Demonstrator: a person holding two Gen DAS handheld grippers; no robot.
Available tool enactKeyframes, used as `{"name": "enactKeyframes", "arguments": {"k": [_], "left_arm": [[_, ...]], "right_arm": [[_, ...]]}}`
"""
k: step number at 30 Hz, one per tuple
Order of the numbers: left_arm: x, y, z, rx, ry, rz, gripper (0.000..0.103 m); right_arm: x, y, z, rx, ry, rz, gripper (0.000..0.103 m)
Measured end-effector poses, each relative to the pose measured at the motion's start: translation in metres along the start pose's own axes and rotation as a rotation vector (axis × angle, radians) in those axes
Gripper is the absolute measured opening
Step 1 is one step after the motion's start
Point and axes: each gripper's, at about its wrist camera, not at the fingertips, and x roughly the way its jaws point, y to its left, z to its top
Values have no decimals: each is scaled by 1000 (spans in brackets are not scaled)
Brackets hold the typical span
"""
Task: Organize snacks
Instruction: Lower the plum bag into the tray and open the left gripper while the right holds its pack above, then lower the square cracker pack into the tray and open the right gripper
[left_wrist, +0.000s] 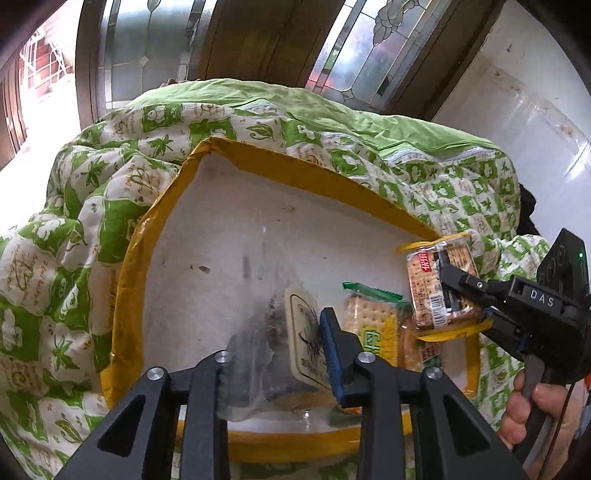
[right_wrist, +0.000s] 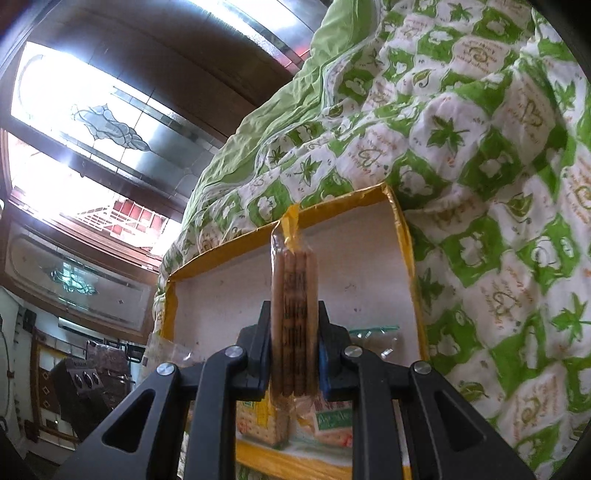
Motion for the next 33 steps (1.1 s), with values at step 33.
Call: {"name": "enactKeyframes", "arguments": {"k": [33], "left_arm": [[-37,-11,-3,157,-82,165,60]], "right_arm": [[-18,15,-4,-181,-118,-152,49]]}}
